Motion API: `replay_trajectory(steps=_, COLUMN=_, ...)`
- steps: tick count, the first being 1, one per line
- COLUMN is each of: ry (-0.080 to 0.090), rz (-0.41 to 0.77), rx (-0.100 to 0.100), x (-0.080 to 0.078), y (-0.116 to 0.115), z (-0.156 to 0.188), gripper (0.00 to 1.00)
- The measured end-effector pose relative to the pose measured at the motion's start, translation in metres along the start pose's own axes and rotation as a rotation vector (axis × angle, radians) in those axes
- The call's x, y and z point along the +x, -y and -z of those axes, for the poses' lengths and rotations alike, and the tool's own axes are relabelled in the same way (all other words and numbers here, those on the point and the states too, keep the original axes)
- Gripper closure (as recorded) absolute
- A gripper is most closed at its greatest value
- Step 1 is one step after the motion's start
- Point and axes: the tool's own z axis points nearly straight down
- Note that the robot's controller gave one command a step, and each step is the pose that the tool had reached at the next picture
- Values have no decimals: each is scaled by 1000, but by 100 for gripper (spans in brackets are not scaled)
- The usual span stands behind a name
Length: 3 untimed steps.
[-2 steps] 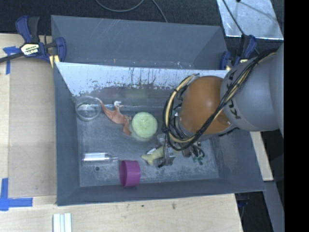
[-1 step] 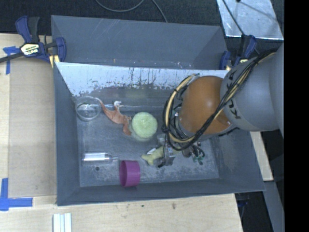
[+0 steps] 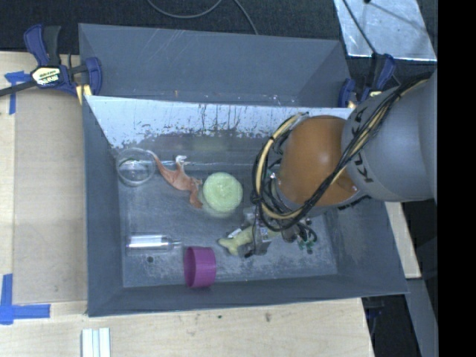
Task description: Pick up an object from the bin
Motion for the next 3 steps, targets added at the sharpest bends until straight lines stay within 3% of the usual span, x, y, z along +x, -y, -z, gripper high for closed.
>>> replay_trajectory(steps=1, ry=-5, rz=0, rx=0, x=2, y=0, z=21, gripper=100)
replay_trajectory(steps=3, ry=8, rz=0, rx=1, x=-2, y=0, z=51, gripper=100)
